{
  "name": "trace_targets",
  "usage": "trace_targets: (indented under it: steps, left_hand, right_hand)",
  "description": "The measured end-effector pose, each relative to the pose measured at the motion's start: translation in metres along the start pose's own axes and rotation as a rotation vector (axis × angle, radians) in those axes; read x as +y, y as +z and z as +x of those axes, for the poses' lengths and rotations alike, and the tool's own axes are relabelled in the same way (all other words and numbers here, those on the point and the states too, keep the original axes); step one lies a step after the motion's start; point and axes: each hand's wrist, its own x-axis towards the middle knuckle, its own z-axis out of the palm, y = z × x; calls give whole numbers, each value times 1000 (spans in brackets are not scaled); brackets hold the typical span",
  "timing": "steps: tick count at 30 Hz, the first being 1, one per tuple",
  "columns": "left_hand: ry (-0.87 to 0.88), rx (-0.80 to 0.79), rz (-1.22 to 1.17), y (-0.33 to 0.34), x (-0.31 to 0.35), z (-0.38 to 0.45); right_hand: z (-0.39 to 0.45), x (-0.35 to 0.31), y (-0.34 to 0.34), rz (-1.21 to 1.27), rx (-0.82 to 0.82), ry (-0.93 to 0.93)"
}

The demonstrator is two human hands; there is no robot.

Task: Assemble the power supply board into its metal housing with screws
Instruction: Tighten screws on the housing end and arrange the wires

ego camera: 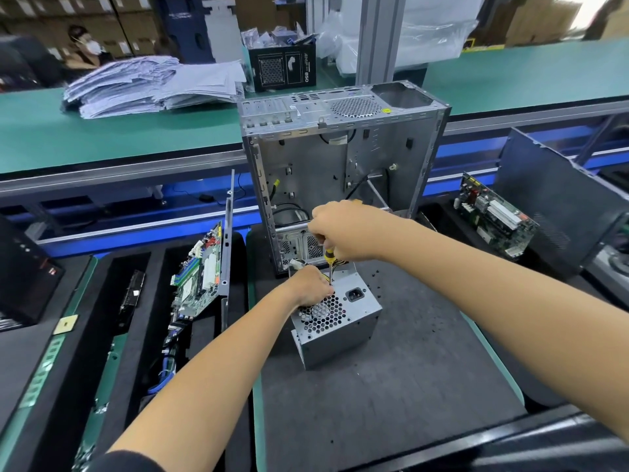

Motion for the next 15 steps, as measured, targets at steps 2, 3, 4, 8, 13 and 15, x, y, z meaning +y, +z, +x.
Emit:
trace_targets:
  steps: [2, 3, 4, 8, 13, 15]
  left_hand:
    - [50, -37, 5, 0, -1, -1]
    - [55, -41, 8, -1, -1, -1]
    - [41, -29, -5, 0, -1, 0]
    - [-22, 20, -45, 1, -1, 0]
    - [62, -2, -108, 2, -7, 3]
    - [80, 12, -130, 3, -9, 3]
  right_hand:
    - [0, -2, 4, -35, -3, 10]
    - [0, -2, 6, -61, 15, 13]
    - [0, -2, 8, -106, 43, 13]
    - [1, 0, 8, -193, 89, 39]
    - [-4, 2, 0, 34, -71, 19]
    - [-5, 2, 1, 19, -30, -5]
